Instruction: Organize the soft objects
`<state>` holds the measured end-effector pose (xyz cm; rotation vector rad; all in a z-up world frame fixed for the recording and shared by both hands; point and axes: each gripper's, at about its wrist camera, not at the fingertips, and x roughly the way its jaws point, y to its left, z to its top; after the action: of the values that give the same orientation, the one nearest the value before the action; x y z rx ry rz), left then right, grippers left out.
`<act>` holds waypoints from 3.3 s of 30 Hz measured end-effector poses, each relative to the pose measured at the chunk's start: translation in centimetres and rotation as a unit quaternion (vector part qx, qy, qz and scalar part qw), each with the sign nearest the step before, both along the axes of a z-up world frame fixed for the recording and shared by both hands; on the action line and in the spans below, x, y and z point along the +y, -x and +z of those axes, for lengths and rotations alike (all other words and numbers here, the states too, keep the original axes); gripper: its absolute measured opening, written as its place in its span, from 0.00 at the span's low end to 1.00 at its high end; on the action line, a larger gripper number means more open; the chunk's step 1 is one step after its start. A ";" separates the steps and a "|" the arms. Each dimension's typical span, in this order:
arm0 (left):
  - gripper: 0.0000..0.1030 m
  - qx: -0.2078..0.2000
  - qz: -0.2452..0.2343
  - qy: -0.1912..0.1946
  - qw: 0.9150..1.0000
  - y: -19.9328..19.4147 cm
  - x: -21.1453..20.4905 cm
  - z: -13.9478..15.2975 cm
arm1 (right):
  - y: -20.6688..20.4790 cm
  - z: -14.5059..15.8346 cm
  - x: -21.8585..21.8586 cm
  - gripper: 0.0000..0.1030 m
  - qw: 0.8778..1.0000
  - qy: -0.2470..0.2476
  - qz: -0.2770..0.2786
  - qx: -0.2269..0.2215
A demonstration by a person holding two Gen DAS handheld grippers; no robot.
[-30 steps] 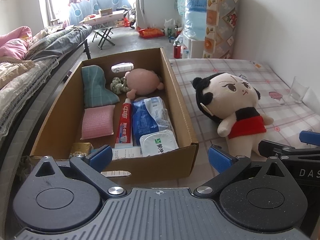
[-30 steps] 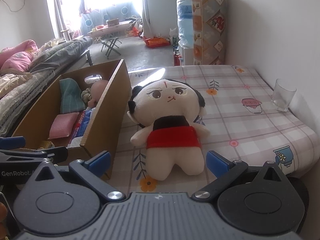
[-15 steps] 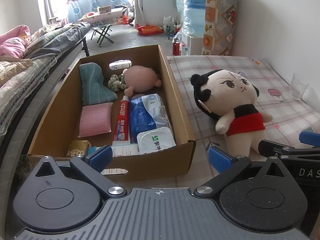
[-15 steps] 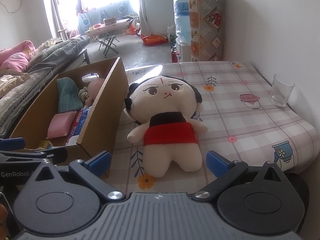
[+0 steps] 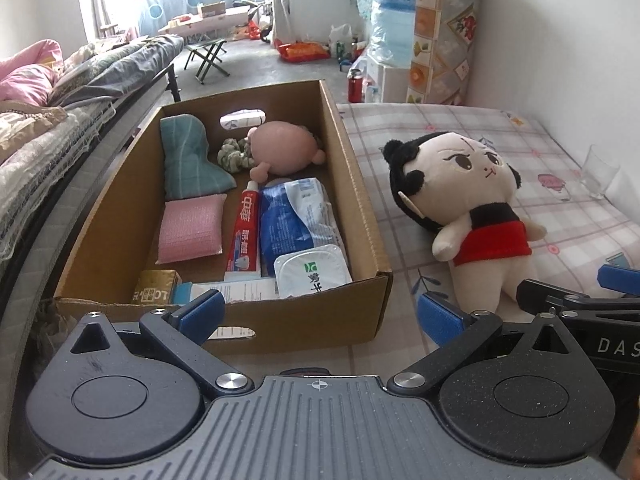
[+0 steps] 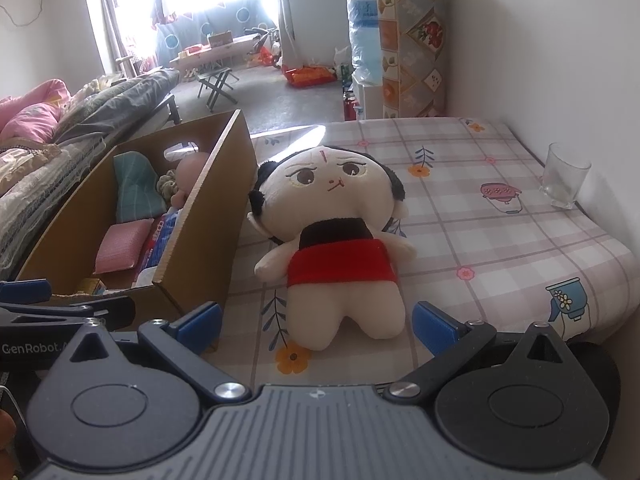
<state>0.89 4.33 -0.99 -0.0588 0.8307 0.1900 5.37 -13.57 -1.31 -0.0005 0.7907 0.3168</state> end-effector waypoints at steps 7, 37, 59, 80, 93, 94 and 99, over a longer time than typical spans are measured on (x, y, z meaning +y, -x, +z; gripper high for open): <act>1.00 0.002 0.008 -0.002 1.000 0.3 0.3 0.0 | 0.2 -0.1 0.3 1.00 1.000 -0.002 0.006 0.001; 1.00 0.005 0.016 -0.003 1.000 1.4 0.1 0.4 | 1.0 0.1 -0.1 1.00 1.000 -0.016 0.009 0.004; 1.00 0.007 0.014 -0.002 1.000 1.2 -0.1 0.3 | 1.0 0.0 -0.3 1.00 1.000 -0.017 0.006 0.008; 1.00 0.008 0.014 -0.002 1.000 1.3 0.0 0.3 | 1.0 0.0 -0.3 1.00 1.000 -0.017 0.006 0.008; 1.00 0.006 0.015 -0.003 1.000 1.4 0.1 0.3 | 1.1 0.0 -0.2 1.00 1.000 -0.017 0.006 0.007; 1.00 0.006 0.015 -0.003 1.000 1.4 0.1 0.3 | 1.1 0.0 -0.2 1.00 1.000 -0.017 0.007 0.007; 1.00 0.005 0.015 -0.003 1.000 1.4 0.2 0.4 | 1.1 0.2 -0.2 1.00 1.000 -0.017 0.006 0.005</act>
<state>-0.53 4.49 -0.63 -0.0649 0.8395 0.2204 4.30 -13.72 -1.16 0.0280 0.7959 0.3419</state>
